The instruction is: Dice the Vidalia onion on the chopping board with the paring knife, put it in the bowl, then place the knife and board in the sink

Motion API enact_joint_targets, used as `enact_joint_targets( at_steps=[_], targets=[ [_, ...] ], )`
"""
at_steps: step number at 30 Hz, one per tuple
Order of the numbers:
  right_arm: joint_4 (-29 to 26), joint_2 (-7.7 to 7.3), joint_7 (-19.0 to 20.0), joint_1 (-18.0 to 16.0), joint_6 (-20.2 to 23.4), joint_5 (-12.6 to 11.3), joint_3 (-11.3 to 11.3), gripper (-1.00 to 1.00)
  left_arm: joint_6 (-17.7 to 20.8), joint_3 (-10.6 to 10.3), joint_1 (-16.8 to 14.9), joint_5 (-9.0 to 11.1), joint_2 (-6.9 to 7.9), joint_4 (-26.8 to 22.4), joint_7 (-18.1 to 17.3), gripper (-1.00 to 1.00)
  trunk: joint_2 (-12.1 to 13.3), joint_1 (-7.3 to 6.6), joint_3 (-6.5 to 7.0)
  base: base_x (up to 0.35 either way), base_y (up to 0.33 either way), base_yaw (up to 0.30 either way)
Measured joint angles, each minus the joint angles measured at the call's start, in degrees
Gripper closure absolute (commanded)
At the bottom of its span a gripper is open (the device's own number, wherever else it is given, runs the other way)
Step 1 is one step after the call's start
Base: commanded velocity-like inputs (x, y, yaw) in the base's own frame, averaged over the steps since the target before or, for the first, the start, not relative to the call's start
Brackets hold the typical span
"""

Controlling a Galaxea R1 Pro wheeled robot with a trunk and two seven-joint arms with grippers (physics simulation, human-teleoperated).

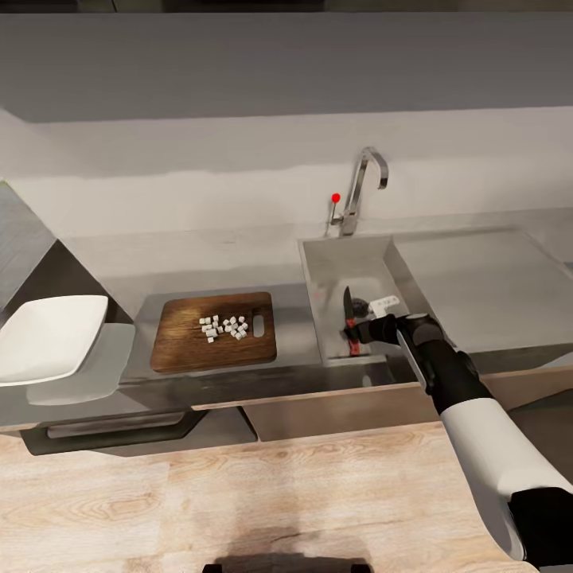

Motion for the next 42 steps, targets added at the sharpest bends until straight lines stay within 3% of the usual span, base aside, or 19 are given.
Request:
enact_joint_targets(
  at_steps=[4, 8, 12, 15, 25, 27, 30, 34, 42],
  targets=[
    [-3.56, -0.14, 0.03, 0.0, 0.18, -0.03, -0.06, -1.0, -0.02, 0.0, 0.0, 0.0, -0.02, 0.0, 0.0, -1.0, 0.0, 0.0, 0.0, 0.0, 0.0, 0.0],
    [-12.27, -0.19, 0.04, 0.69, 1.77, -0.06, -0.06, -1.0, -0.03, 0.0, 0.0, 0.0, -0.02, 0.0, 0.0, -1.0, -0.01, 0.0, 0.0, 0.0, 0.0, 0.0],
    [-28.23, -0.19, 0.03, 5.98, 8.43, -0.12, -0.05, -1.0, -0.01, 0.0, 0.0, 0.0, -0.03, -0.06, 0.0, -1.0, -0.01, -0.01, 0.0, 0.0, 0.0, 0.0],
    [-35.04, -0.2, 0.03, 8.95, 11.58, -0.08, -0.11, -1.0, 0.0, 0.0, 0.0, 0.0, -0.02, -0.08, 0.0, -1.0, 0.0, 0.0, 0.0, 0.0, 0.0, 0.0],
    [-37.37, 0.03, 0.29, 11.98, 11.01, -0.28, -0.09, -1.0, 0.04, 0.0, 0.0, 0.0, 0.06, 0.0, 0.0, -1.0, 0.0, 0.0, 0.0, 0.0, 0.0, 0.0],
    [-37.37, 0.88, 0.11, 12.91, 7.55, -0.31, -0.06, -1.0, 0.04, 0.0, 0.0, 0.0, 0.06, 0.0, 0.0, -1.0, 0.0, 0.0, 0.0, 0.0, 0.0, 0.0],
    [-37.37, 3.32, -0.14, 14.39, 1.67, -0.26, -0.16, -1.0, 0.04, 0.0, -0.03, 0.0, 0.06, 0.0, 0.0, -1.0, 0.0, 0.0, 0.0, 0.0, 0.0, 0.0],
    [-37.37, 4.19, -0.21, 14.88, 0.15, -0.22, -0.2, -1.0, 0.02, 0.0, -0.08, 0.0, 0.06, -0.03, 0.0, -1.0, 0.0, 0.0, 0.0, 0.0, 0.0, 0.0],
    [-37.37, 4.36, -0.3, 14.95, 0.03, -0.26, -1.48, -1.0, 0.01, 0.0, -0.09, 0.0, 0.06, -0.01, 0.0, -1.0, 0.0, 0.0, 0.53, 0.0, 0.0, 0.0]
  ],
)
